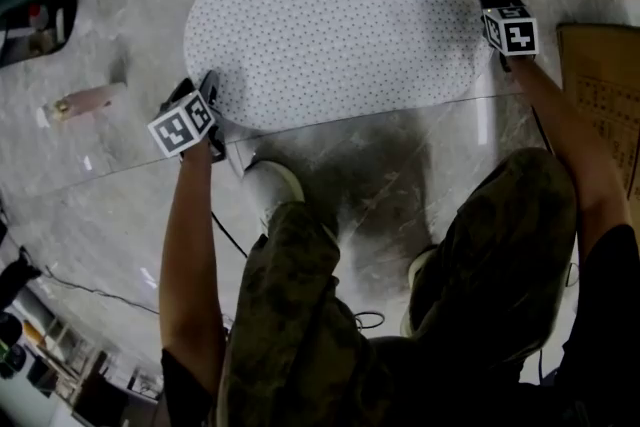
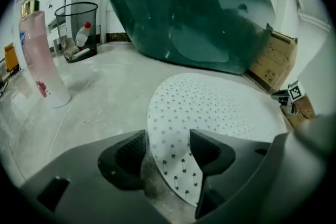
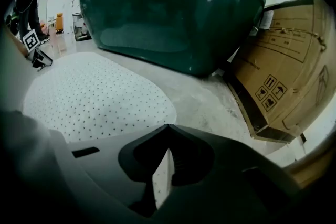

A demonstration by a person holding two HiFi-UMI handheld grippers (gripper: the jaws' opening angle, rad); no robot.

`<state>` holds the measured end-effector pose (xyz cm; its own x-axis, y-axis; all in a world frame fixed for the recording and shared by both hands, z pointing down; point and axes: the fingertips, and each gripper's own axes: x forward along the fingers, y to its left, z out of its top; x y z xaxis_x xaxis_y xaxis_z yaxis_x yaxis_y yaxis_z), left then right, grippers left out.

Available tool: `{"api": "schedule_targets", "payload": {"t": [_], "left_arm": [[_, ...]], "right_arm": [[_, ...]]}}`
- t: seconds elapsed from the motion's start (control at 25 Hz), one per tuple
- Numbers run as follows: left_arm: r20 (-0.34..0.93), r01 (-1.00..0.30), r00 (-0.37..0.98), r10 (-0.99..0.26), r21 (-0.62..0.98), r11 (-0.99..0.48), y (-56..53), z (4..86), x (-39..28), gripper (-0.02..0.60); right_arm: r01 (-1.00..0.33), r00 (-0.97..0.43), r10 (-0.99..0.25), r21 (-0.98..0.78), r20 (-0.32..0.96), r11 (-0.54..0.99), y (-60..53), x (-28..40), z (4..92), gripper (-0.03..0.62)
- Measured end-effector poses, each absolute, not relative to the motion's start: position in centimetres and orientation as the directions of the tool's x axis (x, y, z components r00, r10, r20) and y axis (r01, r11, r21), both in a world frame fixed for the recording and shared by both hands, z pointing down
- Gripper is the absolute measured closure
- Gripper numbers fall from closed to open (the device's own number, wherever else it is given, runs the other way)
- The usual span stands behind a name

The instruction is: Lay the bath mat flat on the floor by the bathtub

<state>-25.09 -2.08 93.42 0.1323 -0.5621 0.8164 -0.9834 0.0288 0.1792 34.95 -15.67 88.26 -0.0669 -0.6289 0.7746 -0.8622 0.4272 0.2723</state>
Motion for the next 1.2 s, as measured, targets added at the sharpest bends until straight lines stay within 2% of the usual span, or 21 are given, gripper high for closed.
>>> {"api": "schedule_targets", "payload": {"t": [0.24,0.44,0.48,0.52,0.56,0.72,0.8,0.88,0.92,1.04,1.08,1.2], "left_arm": [[0.809,-0.98,0.151,-0.568,0.2,0.024,-2.1,93.3,-25.1,0.308],[0.801,-0.979,0.163,-0.576,0.205,0.007,-1.9,93.1,-25.0,0.308],[0.797,-0.977,0.169,-0.579,0.212,0.007,-1.9,93.0,-24.8,0.308],[0.794,-0.975,0.176,-0.582,0.22,0.005,-1.9,93.0,-24.6,0.307],[0.792,-0.974,0.181,-0.583,0.225,0.002,-1.9,93.0,-24.3,0.308],[0.793,-0.975,0.176,-0.584,0.22,0.004,-1.8,93.0,-24.1,0.307],[0.793,-0.975,0.173,-0.584,0.223,0.014,-1.6,93.0,-24.2,0.307],[0.792,-0.974,0.171,-0.586,0.225,0.019,-1.6,93.0,-24.1,0.307],[0.792,-0.975,0.17,-0.587,0.223,0.02,-1.6,93.0,-24.1,0.307],[0.801,-0.978,0.165,-0.576,0.209,0.012,-1.6,93.2,-23.9,0.307],[0.807,-0.979,0.163,-0.568,0.202,0.007,-1.6,93.2,-23.9,0.307],[0.817,-0.979,0.162,-0.553,0.202,0.011,-1.4,93.3,-24.0,0.307]], "right_arm": [[-0.859,-0.082,-0.664,0.285,0.743,0.425,-17.9,33.6,86.6,0.574],[-0.901,-0.076,-0.555,0.181,0.828,0.393,-16.0,34.6,89.9,0.571],[-0.905,-0.085,-0.544,0.164,0.835,0.393,-15.5,35.2,90.5,0.551],[-0.91,-0.096,-0.536,0.144,0.839,0.389,-15.1,35.7,90.9,0.469],[-0.918,-0.107,-0.53,0.121,0.841,0.377,-14.8,36.3,91.2,0.421],[-0.953,-0.121,-0.526,0.049,0.842,0.298,-14.0,38.1,91.9,0.367],[-0.967,-0.141,-0.524,-0.003,0.84,0.254,-13.8,38.3,92.3,0.361],[-0.971,-0.169,-0.525,-0.049,0.834,0.235,-13.6,38.0,92.4,0.41],[-0.969,-0.183,-0.525,-0.063,0.831,0.238,-13.5,37.7,92.4,0.414],[-0.97,-0.184,-0.509,-0.07,0.841,0.234,-13.6,36.9,92.6,0.551],[-0.972,-0.164,-0.5,-0.053,0.851,0.229,-13.7,36.7,92.6,0.572],[-0.968,-0.138,-0.489,-0.012,0.861,0.253,-13.7,36.5,92.5,0.571]]}}
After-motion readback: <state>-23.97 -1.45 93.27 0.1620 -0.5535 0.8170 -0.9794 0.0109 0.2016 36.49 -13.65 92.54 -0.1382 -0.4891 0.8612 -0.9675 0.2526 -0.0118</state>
